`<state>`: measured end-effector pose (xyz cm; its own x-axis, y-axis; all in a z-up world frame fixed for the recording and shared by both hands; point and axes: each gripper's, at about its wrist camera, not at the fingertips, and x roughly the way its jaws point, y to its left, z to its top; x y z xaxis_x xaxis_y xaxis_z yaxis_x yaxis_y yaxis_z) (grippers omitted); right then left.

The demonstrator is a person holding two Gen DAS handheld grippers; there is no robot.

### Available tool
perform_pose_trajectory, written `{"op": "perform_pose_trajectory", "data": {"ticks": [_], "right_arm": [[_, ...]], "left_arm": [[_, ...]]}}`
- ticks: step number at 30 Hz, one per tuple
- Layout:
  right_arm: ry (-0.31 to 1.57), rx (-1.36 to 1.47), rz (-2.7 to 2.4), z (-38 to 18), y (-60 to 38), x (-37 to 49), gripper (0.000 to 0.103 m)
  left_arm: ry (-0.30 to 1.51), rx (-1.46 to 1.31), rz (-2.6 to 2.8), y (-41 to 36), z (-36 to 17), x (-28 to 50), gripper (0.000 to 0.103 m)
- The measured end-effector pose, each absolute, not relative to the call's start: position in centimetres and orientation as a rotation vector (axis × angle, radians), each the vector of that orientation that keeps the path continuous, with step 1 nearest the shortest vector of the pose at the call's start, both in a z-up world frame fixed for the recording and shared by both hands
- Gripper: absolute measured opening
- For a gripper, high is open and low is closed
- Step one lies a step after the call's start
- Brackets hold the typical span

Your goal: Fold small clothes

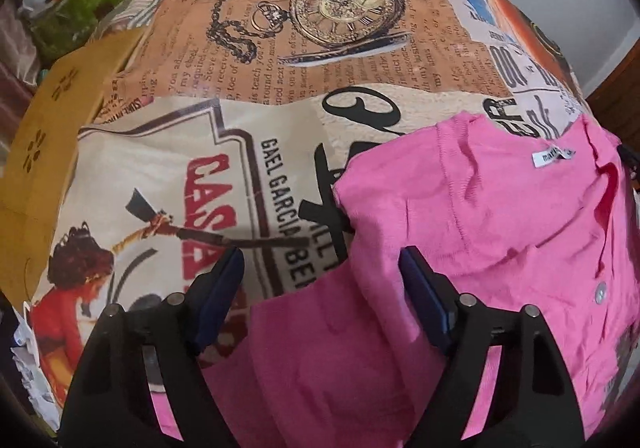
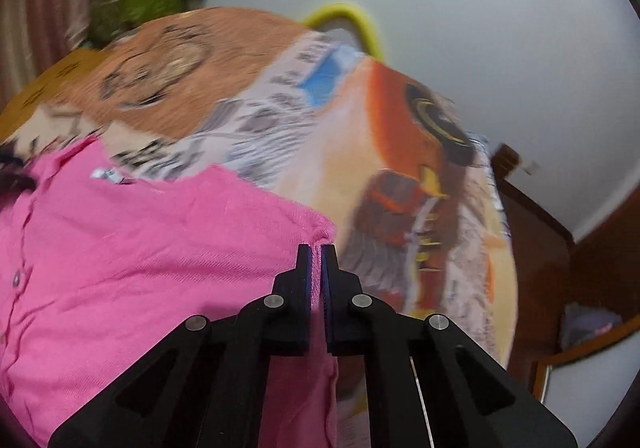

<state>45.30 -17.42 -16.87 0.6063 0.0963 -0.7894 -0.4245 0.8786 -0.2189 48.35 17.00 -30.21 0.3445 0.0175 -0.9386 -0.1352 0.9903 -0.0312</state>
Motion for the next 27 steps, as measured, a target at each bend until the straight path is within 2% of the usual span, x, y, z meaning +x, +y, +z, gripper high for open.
{"op": "perform_pose_trajectory", "data": {"ticks": [6, 9, 11, 13, 14, 16, 22, 27], "right_arm": [[0.9, -0.348, 0.338, -16.9, -17.8, 45.0, 0.004], [0.885, -0.346, 0.388, -16.0, -17.4, 42.9, 0.009], [0.876, -0.331, 0.423, -15.1, -17.2, 41.4, 0.017], [0.854, -0.304, 0.452, -13.9, -17.1, 39.9, 0.032], [0.84, -0.297, 0.463, -13.4, -17.0, 39.2, 0.035], [0.808, -0.296, 0.483, -11.9, -16.4, 37.6, 0.048], [0.742, -0.288, 0.534, -9.5, -14.5, 33.7, 0.065], [0.754, -0.268, 0.552, -10.6, -14.3, 30.0, 0.069]], "left_arm": [[1.173, -0.069, 0.199, 17.3, -29.0, 48.5, 0.08], [1.131, -0.053, 0.221, 18.0, -27.1, 47.2, 0.08], [1.107, -0.07, 0.226, 18.9, -25.5, 45.7, 0.08], [1.094, -0.092, 0.23, 19.7, -24.3, 43.8, 0.08], [1.09, -0.099, 0.231, 20.1, -23.8, 42.7, 0.08], [1.085, -0.103, 0.245, 20.9, -22.8, 40.6, 0.081], [1.086, -0.168, 0.3, 24.2, -21.1, 33.1, 0.081], [1.1, -0.224, 0.317, 26.7, -21.1, 27.3, 0.081]]}}
